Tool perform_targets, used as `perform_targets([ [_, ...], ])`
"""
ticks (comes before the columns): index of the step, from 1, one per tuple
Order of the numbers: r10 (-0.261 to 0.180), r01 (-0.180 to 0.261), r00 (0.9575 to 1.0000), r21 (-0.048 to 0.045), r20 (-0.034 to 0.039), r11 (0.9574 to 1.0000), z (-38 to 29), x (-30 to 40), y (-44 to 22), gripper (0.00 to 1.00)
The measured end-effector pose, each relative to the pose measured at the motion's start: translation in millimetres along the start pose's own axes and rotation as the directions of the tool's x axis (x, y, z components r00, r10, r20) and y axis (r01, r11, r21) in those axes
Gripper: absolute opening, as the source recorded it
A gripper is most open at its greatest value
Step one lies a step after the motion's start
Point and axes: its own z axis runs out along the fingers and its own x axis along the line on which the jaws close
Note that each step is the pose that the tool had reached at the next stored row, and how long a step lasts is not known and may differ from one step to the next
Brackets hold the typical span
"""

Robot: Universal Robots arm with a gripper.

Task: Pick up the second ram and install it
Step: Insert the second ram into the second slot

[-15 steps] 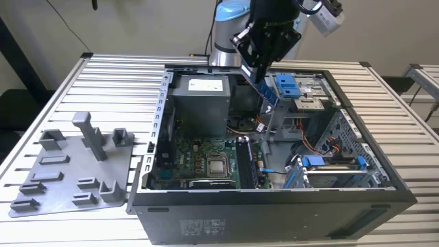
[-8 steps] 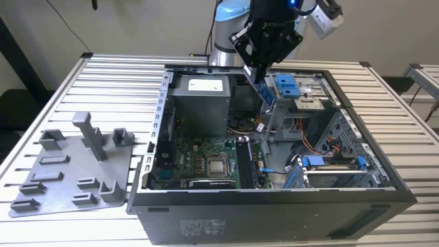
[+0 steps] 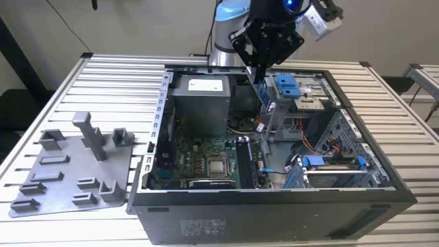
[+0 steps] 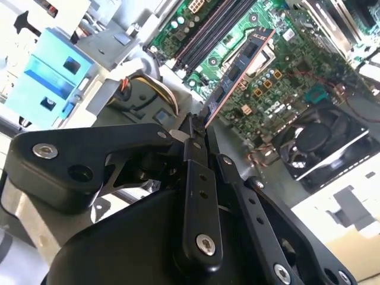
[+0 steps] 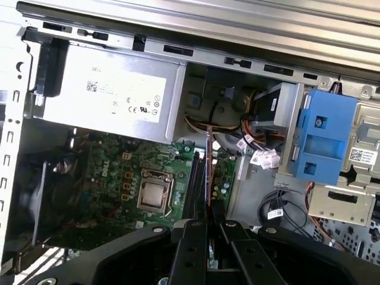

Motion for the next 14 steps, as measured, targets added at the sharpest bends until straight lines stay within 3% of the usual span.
perform_targets([
  [7,0.082,-0.082,0.9966,-0.0012,0.0019,0.9966,0.4,0.0,0.0,0.14],
  [14,0.090,-0.090,0.9959,-0.0014,0.0021,0.9959,0.8,-0.1,0.0,0.14],
])
